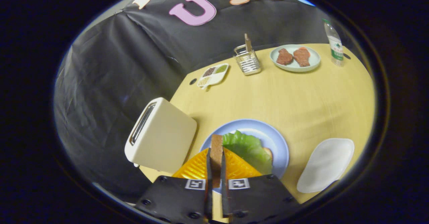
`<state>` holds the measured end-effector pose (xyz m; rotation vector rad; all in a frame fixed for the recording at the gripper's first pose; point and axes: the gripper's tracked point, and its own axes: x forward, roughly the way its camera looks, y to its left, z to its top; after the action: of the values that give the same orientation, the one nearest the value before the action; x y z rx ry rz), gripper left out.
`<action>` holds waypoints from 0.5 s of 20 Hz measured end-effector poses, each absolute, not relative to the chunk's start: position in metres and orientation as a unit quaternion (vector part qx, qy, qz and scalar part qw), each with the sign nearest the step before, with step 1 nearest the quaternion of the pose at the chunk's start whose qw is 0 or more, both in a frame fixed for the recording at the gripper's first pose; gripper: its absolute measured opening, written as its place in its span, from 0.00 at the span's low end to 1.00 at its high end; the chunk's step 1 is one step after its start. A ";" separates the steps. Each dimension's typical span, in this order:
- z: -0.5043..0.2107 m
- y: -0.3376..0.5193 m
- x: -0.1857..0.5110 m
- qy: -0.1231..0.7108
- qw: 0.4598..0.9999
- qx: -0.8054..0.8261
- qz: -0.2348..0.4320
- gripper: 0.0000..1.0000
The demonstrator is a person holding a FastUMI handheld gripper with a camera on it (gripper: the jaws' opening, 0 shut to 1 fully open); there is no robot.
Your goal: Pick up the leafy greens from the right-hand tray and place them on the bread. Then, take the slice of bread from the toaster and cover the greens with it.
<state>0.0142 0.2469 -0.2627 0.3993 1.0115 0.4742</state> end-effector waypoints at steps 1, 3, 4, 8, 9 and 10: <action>-0.268 0.242 0.016 0.479 0.831 0.186 0.215 0.18; -0.270 0.230 0.013 0.484 0.832 0.174 0.209 0.27; -0.273 0.223 0.012 0.486 0.834 0.163 0.206 0.31; -0.271 0.206 0.011 0.478 0.843 0.143 0.202 0.59; -0.266 0.203 0.013 0.464 0.851 0.135 0.204 0.68; -0.259 0.202 0.013 0.451 0.857 0.128 0.213 0.76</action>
<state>0.0128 0.2018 -0.2593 0.2689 0.9465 0.4473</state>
